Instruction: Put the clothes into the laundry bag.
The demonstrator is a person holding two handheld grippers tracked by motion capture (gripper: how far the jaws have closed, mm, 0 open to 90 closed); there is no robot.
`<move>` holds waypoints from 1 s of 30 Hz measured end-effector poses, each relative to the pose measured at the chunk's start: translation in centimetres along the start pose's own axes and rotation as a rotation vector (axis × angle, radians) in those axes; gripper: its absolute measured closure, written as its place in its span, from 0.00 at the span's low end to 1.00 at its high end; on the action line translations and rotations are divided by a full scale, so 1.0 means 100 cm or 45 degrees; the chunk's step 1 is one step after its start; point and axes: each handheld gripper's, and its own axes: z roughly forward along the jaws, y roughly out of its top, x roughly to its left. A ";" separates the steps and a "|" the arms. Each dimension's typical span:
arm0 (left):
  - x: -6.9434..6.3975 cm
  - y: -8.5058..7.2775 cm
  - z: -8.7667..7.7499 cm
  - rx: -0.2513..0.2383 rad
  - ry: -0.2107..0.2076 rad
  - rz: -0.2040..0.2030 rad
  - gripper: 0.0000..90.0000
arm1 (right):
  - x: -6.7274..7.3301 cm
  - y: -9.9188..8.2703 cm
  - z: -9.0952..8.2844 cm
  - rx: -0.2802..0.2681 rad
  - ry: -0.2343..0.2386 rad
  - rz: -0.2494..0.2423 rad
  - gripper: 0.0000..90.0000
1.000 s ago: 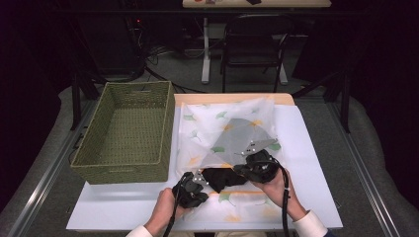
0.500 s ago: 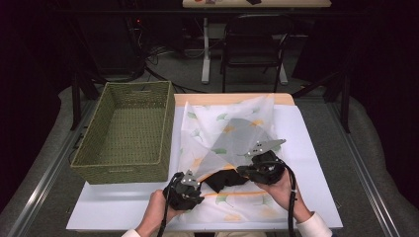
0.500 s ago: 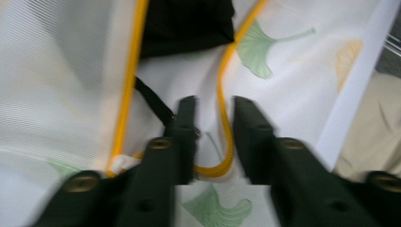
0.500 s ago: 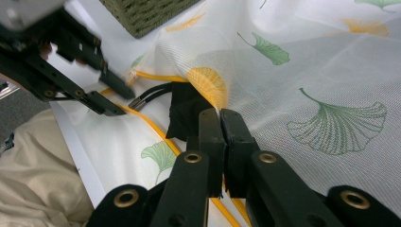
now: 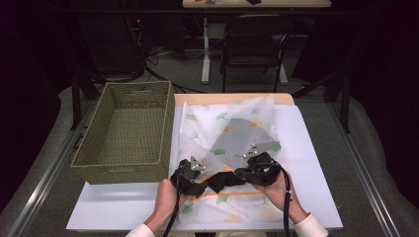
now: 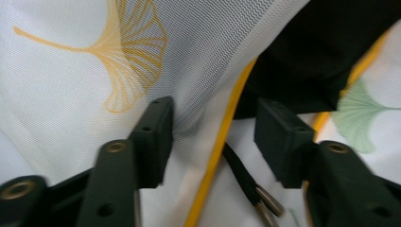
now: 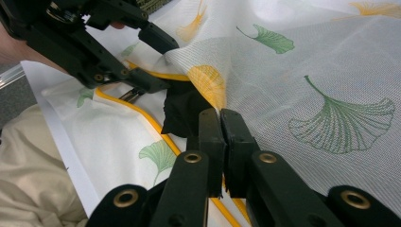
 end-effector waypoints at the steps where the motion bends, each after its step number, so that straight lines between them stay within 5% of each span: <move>1: 0.000 0.000 0.001 0.005 0.007 0.005 0.59 | 0.000 0.000 0.001 0.008 0.000 -0.004 0.98; 3: 0.000 0.000 0.002 -0.021 0.001 0.011 0.71 | 0.000 -0.001 0.002 0.011 0.003 -0.005 0.98; 10: 0.005 -0.006 -0.003 -0.067 -0.058 0.024 0.91 | 0.002 -0.002 -0.002 0.008 0.016 -0.014 0.98; 23: 0.002 -0.016 -0.037 -0.109 -0.157 0.087 0.96 | 0.006 -0.008 -0.011 0.031 0.029 -0.016 0.98; 30: -0.008 -0.021 -0.035 -0.024 -0.184 0.175 0.96 | 0.007 -0.016 -0.008 0.072 0.043 -0.013 0.98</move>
